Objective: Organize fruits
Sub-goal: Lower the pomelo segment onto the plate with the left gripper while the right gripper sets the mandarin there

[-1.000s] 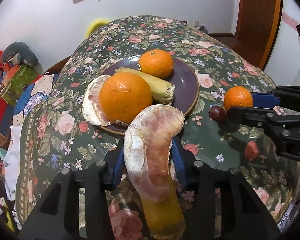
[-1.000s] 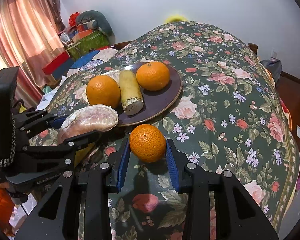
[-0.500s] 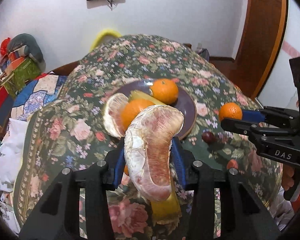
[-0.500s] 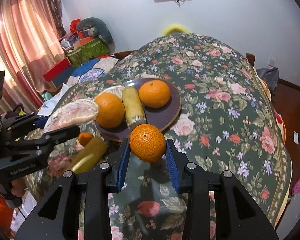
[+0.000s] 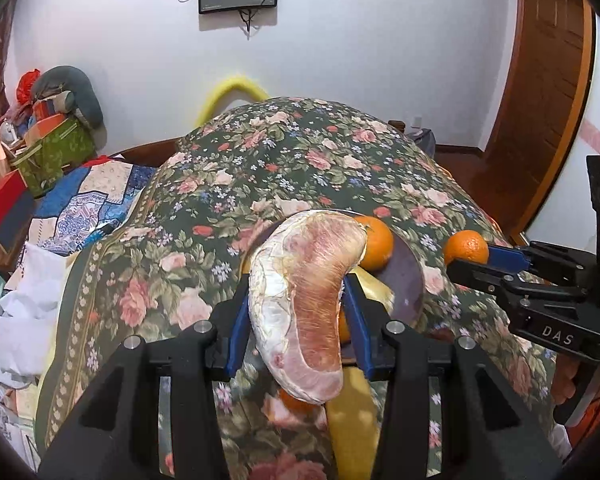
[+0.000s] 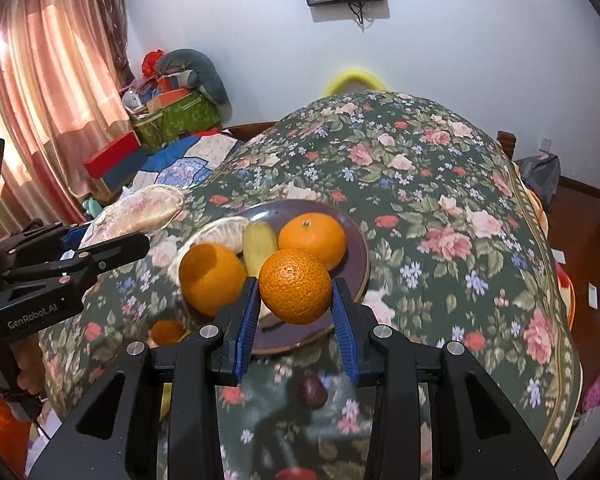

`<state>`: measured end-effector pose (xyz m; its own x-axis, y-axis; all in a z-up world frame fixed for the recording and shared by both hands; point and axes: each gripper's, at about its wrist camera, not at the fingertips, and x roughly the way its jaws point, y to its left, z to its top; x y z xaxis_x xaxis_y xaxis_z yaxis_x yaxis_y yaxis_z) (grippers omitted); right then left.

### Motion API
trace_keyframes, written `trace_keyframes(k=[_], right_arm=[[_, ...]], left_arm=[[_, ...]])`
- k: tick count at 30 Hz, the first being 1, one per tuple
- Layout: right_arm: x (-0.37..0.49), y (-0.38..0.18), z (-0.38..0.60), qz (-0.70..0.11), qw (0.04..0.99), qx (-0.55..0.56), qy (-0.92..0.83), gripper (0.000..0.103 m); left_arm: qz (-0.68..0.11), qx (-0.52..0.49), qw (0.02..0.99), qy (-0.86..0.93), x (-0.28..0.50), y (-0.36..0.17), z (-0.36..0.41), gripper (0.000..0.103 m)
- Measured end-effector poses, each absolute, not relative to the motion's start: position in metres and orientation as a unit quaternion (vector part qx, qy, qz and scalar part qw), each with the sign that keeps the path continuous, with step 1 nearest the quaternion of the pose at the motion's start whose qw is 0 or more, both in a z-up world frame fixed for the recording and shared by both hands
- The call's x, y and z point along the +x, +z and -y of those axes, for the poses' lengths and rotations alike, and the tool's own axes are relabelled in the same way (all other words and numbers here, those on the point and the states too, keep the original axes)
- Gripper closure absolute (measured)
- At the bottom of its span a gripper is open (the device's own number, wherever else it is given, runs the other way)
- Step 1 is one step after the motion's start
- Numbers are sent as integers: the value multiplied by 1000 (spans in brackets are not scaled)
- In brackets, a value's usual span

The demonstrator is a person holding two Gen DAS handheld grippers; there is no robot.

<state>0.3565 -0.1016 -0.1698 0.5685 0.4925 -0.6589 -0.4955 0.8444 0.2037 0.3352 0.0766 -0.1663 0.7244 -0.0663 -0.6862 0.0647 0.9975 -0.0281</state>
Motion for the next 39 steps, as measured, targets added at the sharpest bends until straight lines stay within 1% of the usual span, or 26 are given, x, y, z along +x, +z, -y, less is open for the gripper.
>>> trace_keyframes(k=[11, 20, 29, 33, 36, 38, 39], right_arm=[[387, -186, 94, -380, 884, -10, 271, 70], [400, -206, 85, -405, 873, -23, 271, 70], [402, -217, 81, -417, 865, -27, 277, 70], [403, -217, 81, -416, 867, -27, 274, 69], [405, -218, 82, -421, 866, -22, 271, 67], [403, -215, 84, -419, 866, -18, 272, 62], [402, -213, 84, -417, 867, -17, 271, 61]], left_arm=[[-375, -13, 926, -32, 377, -180, -90, 60], [-403, -14, 914, -28, 413, -204, -90, 60], [-426, -15, 904, -36, 428, -217, -85, 60], [-416, -10, 909, -34, 426, -213, -82, 59], [-413, -12, 910, -37, 423, -207, -81, 59], [-408, -7, 912, -36, 418, -203, -80, 59], [-406, -6, 913, -35, 416, -200, -80, 59]])
